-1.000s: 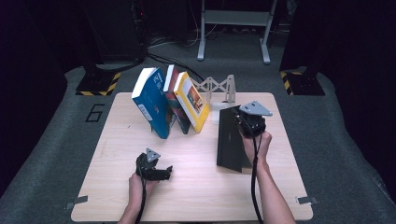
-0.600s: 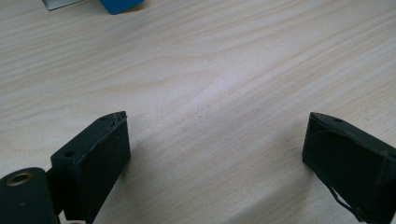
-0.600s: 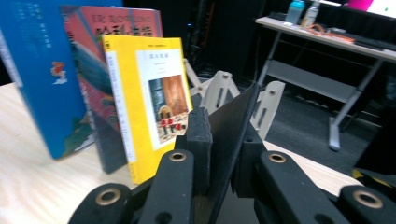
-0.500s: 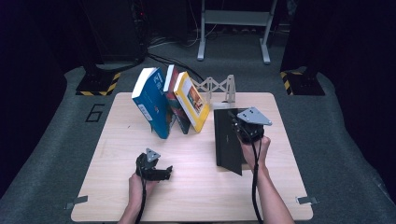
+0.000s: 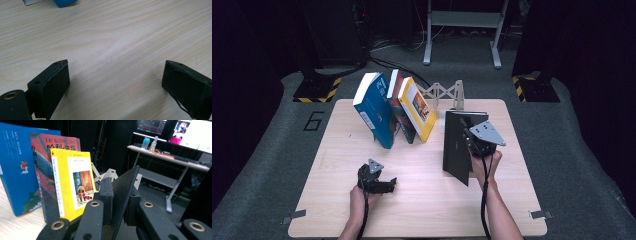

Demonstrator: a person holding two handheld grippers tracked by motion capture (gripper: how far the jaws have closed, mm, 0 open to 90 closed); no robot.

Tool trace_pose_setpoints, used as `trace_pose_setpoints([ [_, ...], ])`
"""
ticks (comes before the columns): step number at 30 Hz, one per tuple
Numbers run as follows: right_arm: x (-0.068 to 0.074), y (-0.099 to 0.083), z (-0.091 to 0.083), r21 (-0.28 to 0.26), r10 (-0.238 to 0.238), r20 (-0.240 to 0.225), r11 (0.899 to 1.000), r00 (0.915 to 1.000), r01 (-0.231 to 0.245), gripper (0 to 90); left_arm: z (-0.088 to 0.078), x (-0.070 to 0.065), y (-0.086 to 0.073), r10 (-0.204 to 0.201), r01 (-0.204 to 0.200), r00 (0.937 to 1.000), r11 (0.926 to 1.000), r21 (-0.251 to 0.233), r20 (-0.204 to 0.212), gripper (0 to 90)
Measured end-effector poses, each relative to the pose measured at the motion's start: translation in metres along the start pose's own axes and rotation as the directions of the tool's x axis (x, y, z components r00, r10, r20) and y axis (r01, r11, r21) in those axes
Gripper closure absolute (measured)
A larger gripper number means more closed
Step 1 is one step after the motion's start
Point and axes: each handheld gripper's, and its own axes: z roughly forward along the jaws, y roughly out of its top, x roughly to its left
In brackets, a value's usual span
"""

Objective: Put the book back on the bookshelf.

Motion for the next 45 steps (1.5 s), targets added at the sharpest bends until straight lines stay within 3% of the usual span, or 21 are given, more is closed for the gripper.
trace_pose_setpoints([
  [4, 0.001, 0.0, -0.005, 0.003, -0.009, -0.015, 1.0, 0.9998, 0.009, 80.4, 0.0, 0.0, 0.0, 0.001, -0.002, 1.0, 1.0, -0.004, -0.005, 7.8],
  [12, 0.006, -0.006, -0.022, -0.043, -0.023, -0.024, 0.999, 0.9994, 0.022, 80.2, 0.0, 0.0, 0.0, 0.001, -0.001, 1.0, 1.0, -0.006, -0.004, 8.0],
  [20, -0.003, -0.011, -0.039, -0.018, -0.001, -0.079, 1.0, 0.9969, 0.0, 80.1, 0.0, 0.0, 0.0, 0.001, -0.001, 1.0, 1.0, -0.006, -0.004, 8.0],
  [27, -0.011, -0.008, -0.048, 0.104, 0.042, -0.173, 0.994, 0.984, -0.024, 81.2, 0.0, 0.0, 0.0, 0.006, -0.006, 1.0, 1.0, -0.002, 0.0, 8.3],
  [32, -0.018, -0.004, -0.051, 0.21, 0.122, -0.224, 0.975, 0.9669, -0.074, 82.8, 0.0, 0.0, 0.001, 0.007, -0.007, 1.0, 1.0, 0.001, -0.001, 8.5],
  [34, -0.02, -0.001, -0.052, 0.244, 0.126, -0.242, 0.968, 0.9622, -0.065, 83.1, 0.001, -0.001, 0.001, 0.002, -0.002, 1.0, 1.0, -0.009, -0.004, 8.5],
  [36, -0.018, 0.0, -0.055, 0.264, 0.118, -0.246, 0.963, 0.962, -0.051, 83.2, 0.001, -0.001, 0.001, 0.001, -0.001, 1.0, 1.0, -0.009, -0.004, 8.5],
  [41, -0.024, -0.003, -0.06, 0.318, 0.162, -0.28, 0.946, 0.9463, -0.068, 84.6, 0.001, -0.001, 0.001, 0.001, -0.001, 1.0, 1.0, -0.009, -0.005, 8.5],
  [45, -0.024, -0.007, -0.065, 0.329, 0.166, -0.299, 0.942, 0.9396, -0.062, 84.9, 0.001, -0.001, 0.001, -0.001, 0.0, 1.0, 0.9999, -0.01, -0.005, 8.5],
])
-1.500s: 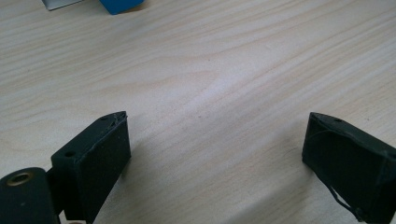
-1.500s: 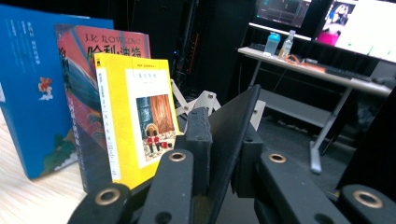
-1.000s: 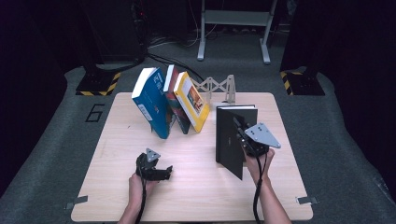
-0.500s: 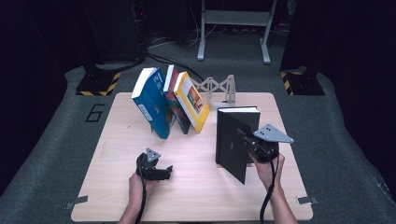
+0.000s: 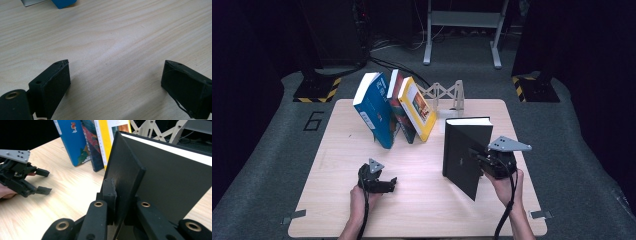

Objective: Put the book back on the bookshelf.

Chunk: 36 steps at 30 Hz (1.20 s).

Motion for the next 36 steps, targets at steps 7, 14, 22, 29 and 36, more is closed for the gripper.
trace_pose_setpoints([
  [7, -0.002, -0.009, 0.0, -0.021, -0.02, -0.029, 1.0, 0.9994, 0.02, 84.8, 0.0, 0.0, 0.0, 0.002, -0.002, 1.0, 1.0, 0.004, 0.003, 8.5],
  [14, -0.004, -0.021, 0.009, -0.024, -0.04, -0.051, 0.999, 0.9979, 0.039, 83.6, 0.001, -0.001, 0.001, 0.002, -0.002, 1.0, 1.0, -0.001, 0.0, 8.9],
  [22, 0.001, -0.026, 0.026, -0.019, -0.119, -0.116, 0.993, 0.986, 0.118, 85.9, 0.001, -0.001, 0.001, 0.002, -0.002, 1.0, 1.0, -0.001, 0.001, 8.9],
  [29, 0.003, -0.018, 0.034, 0.013, -0.14, -0.14, 0.99, 0.9802, 0.143, 86.4, 0.001, -0.001, 0.001, 0.002, -0.002, 1.0, 1.0, -0.001, 0.001, 9.0],
  [36, 0.002, -0.014, 0.038, 0.017, -0.195, -0.201, 0.979, 0.9601, 0.203, 86.6, 0.001, -0.001, 0.001, 0.005, -0.005, 1.0, 1.0, 0.002, 0.001, 9.0],
])
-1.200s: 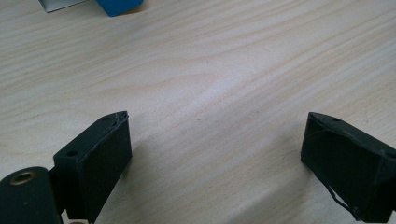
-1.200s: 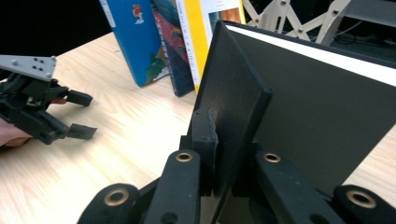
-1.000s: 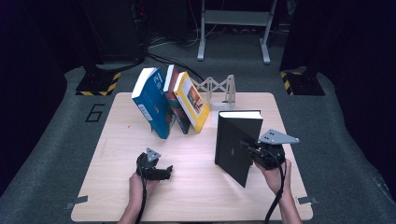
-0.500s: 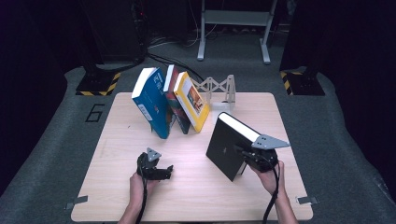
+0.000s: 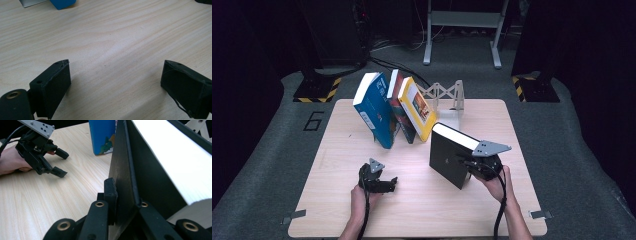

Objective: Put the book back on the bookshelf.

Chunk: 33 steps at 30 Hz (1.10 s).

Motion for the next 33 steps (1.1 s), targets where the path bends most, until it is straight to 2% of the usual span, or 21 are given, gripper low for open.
trace_pose_setpoints([
  [6, 0.001, -0.002, -0.002, -0.006, -0.005, 0.028, 1.0, 0.9996, 0.005, 85.2, 0.0, 0.0, 0.0, -0.002, 0.002, 1.0, 1.0, 0.002, 0.001, 9.0],
  [8, 0.003, -0.001, -0.002, -0.005, -0.001, 0.025, 1.0, 0.9997, 0.002, 84.9, 0.0, 0.0, 0.0, -0.003, 0.003, 1.0, 1.0, -0.001, 0.0, 9.0],
  [9, 0.003, -0.001, -0.002, -0.003, -0.017, 0.016, 1.0, 0.9997, 0.017, 84.6, 0.0, 0.0, 0.0, -0.003, 0.003, 1.0, 1.0, -0.003, -0.001, 9.0],
  [10, 0.005, -0.001, -0.001, -0.003, -0.014, 0.027, 1.0, 0.9995, 0.014, 83.1, 0.0, 0.0, 0.0, -0.003, 0.003, 1.0, 1.0, -0.002, 0.0, 9.0],
  [11, 0.006, -0.001, -0.001, 0.006, -0.022, 0.013, 1.0, 0.9997, 0.022, 80.2, 0.0, 0.0, 0.0, 0.001, -0.001, 1.0, 1.0, 0.001, 0.001, 9.0],
  [13, 0.009, 0.0, -0.001, 0.013, -0.04, 0.032, 0.999, 0.9987, 0.04, 77.1, 0.0, 0.0, 0.0, 0.002, -0.002, 1.0, 1.0, 0.002, 0.001, 9.1],
  [15, 0.01, 0.0, -0.002, 0.008, -0.03, 0.03, 1.0, 0.9991, 0.03, 75.6, 0.0, 0.0, 0.0, 0.003, -0.003, 1.0, 1.0, 0.007, 0.003, 9.1],
  [16, 0.009, -0.001, -0.002, 0.002, -0.025, 0.044, 1.0, 0.9987, 0.025, 75.0, 0.0, 0.0, 0.0, 0.003, -0.003, 1.0, 1.0, 0.007, 0.003, 9.0],
  [17, 0.009, -0.001, -0.003, 0.002, -0.021, 0.032, 1.0, 0.9993, 0.02, 73.8, 0.0, 0.0, 0.0, 0.003, -0.003, 1.0, 1.0, 0.007, 0.003, 9.0],
  [24, 0.014, -0.002, -0.004, 0.003, -0.033, 0.028, 0.999, 0.9991, 0.033, 68.7, 0.001, 0.0, 0.001, 0.0, 0.0, 1.0, 1.0, 0.003, 0.004, 8.7],
  [26, 0.016, -0.003, -0.005, 0.004, -0.021, 0.034, 1.0, 0.9992, 0.021, 67.1, 0.002, 0.0, 0.002, 0.004, -0.004, 1.0, 0.9999, 0.013, 0.005, 7.4],
  [28, 0.016, -0.003, -0.006, 0.002, -0.032, 0.047, 0.999, 0.9984, 0.032, 65.1, 0.002, 0.001, 0.003, 0.009, -0.009, 1.0, 0.9998, 0.02, 0.003, 5.0],
  [29, 0.016, -0.004, -0.007, 0.0, -0.023, 0.054, 1.0, 0.9983, 0.023, 64.7, 0.003, 0.0, 0.003, -0.005, 0.005, 1.0, 0.9999, 0.015, -0.003, 3.6],
  [32, 0.016, -0.005, -0.009, -0.001, -0.017, 0.061, 1.0, 0.998, 0.017, 64.7, 0.003, 0.001, 0.003, 0.003, -0.003, 0.9996, 1.0, 0.006, 0.027, 2.7],
  [33, 0.016, -0.006, -0.009, -0.001, -0.02, 0.062, 1.0, 0.9979, 0.02, 64.7, 0.003, 0.002, 0.004, 0.001, -0.002, 0.9988, 0.9999, 0.012, 0.048, 2.7],
])
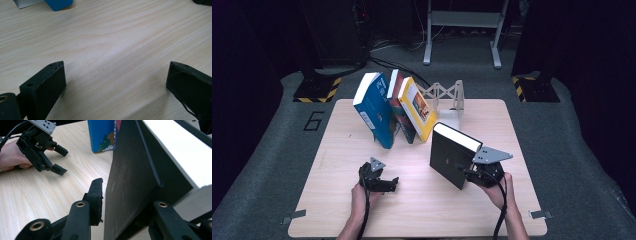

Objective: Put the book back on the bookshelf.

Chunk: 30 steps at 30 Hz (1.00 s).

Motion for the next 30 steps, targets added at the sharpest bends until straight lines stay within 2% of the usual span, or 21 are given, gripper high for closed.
trace_pose_setpoints([
  [1, 0.0, 0.0, 0.0, 0.0, -0.005, 0.007, 1.0, 1.0, 0.005, 64.8, 0.0, 0.002, 0.001, 0.036, -0.036, 0.9993, 0.9992, 0.014, 0.003, 2.5],
  [4, 0.0, -0.002, -0.001, 0.005, 0.0, 0.007, 1.0, 1.0, 0.0, 64.9, -0.001, 0.002, 0.003, 0.06, -0.062, 0.9975, 0.9975, 0.036, 0.037, 3.2],
  [7, 0.001, -0.002, -0.001, 0.012, -0.003, -0.003, 1.0, 1.0, 0.003, 65.0, -0.002, 0.002, 0.007, 0.052, -0.055, 0.9943, 0.998, 0.031, 0.093, 4.2],
  [8, 0.0, -0.002, 0.0, 0.015, -0.011, -0.009, 1.0, 0.9999, 0.011, 65.0, -0.002, 0.002, 0.009, 0.062, -0.066, 0.9917, 0.9971, 0.037, 0.113, 4.5],
  [9, 0.001, -0.002, 0.0, 0.014, -0.008, 0.002, 1.0, 1.0, 0.008, 64.9, -0.003, 0.003, 0.011, 0.086, -0.094, 0.9879, 0.994, 0.056, 0.129, 4.3],
  [10, 0.001, -0.002, 0.0, 0.015, -0.006, 0.004, 1.0, 1.0, 0.006, 64.9, -0.002, 0.002, 0.013, 0.089, -0.095, 0.9866, 0.9946, 0.041, 0.137, 4.2],
  [13, 0.002, -0.002, 0.0, 0.025, -0.005, 0.002, 1.0, 1.0, 0.005, 64.4, -0.003, 0.002, 0.019, 0.102, -0.112, 0.9783, 0.9928, 0.044, 0.18, 3.6],
  [15, 0.002, -0.003, 0.0, 0.028, -0.004, -0.001, 1.0, 1.0, 0.004, 63.7, -0.003, 0.003, 0.023, 0.116, -0.126, 0.9751, 0.991, 0.043, 0.189, 3.4],
  [16, 0.002, -0.003, 0.0, 0.031, -0.004, 0.0, 1.0, 1.0, 0.004, 63.3, -0.004, 0.003, 0.025, 0.123, -0.136, 0.9696, 0.9895, 0.049, 0.212, 3.3],
  [18, 0.003, -0.004, -0.001, 0.045, 0.004, -0.006, 0.999, 1.0, -0.004, 62.9, -0.005, 0.003, 0.028, 0.136, -0.148, 0.965, 0.9882, 0.04, 0.224, 3.4],
  [20, 0.003, -0.005, -0.002, 0.038, 0.001, 0.006, 0.999, 1.0, -0.001, 62.8, -0.006, 0.002, 0.03, 0.152, -0.163, 0.9633, 0.9861, 0.032, 0.221, 3.4],
  [21, 0.004, -0.005, -0.003, 0.048, 0.023, 0.013, 0.999, 0.9996, -0.024, 62.3, -0.005, 0.002, 0.031, 0.149, -0.16, 0.9618, 0.9867, 0.031, 0.23, 3.6],
  [23, 0.003, -0.006, -0.004, 0.043, 0.007, 0.008, 0.999, 0.9999, -0.008, 62.2, -0.006, 0.001, 0.032, 0.16, -0.169, 0.9601, 0.9854, 0.021, 0.23, 3.5],
  [24, 0.004, -0.007, -0.005, 0.049, 0.016, 0.006, 0.999, 0.9999, -0.016, 62.0, -0.006, 0.001, 0.033, 0.155, -0.165, 0.9583, 0.986, 0.021, 0.24, 3.5],
  [25, 0.003, -0.007, -0.005, 0.055, 0.009, 0.012, 0.998, 0.9999, -0.01, 61.9, -0.006, 0.001, 0.035, 0.17, -0.181, 0.956, 0.9832, 0.023, 0.239, 3.5],
  [26, 0.003, -0.008, -0.005, 0.045, 0.002, 0.019, 0.999, 0.9998, -0.002, 61.9, -0.006, -0.001, 0.035, 0.168, -0.177, 0.9585, 0.9841, 0.018, 0.231, 3.5],
  [27, 0.003, -0.008, -0.005, 0.048, -0.001, 0.019, 0.999, 0.9998, 0.0, 61.7, -0.006, -0.001, 0.037, 0.176, -0.185, 0.9543, 0.9827, 0.016, 0.242, 3.4],
  [28, 0.004, -0.008, -0.006, 0.062, 0.019, 0.02, 0.998, 0.9996, -0.02, 61.6, -0.006, -0.001, 0.038, 0.173, -0.183, 0.9539, 0.9829, 0.021, 0.246, 3.3],
  [29, 0.004, -0.009, -0.007, 0.061, 0.013, 0.014, 0.998, 0.9998, -0.014, 61.6, -0.005, -0.003, 0.039, 0.174, -0.182, 0.9548, 0.9833, 0.008, 0.241, 3.2],
  [30, 0.004, -0.009, -0.006, 0.062, 0.013, 0.019, 0.998, 0.9997, -0.014, 61.3, -0.005, -0.003, 0.041, 0.178, -0.187, 0.9516, 0.9823, 0.013, 0.251, 3.0],
])
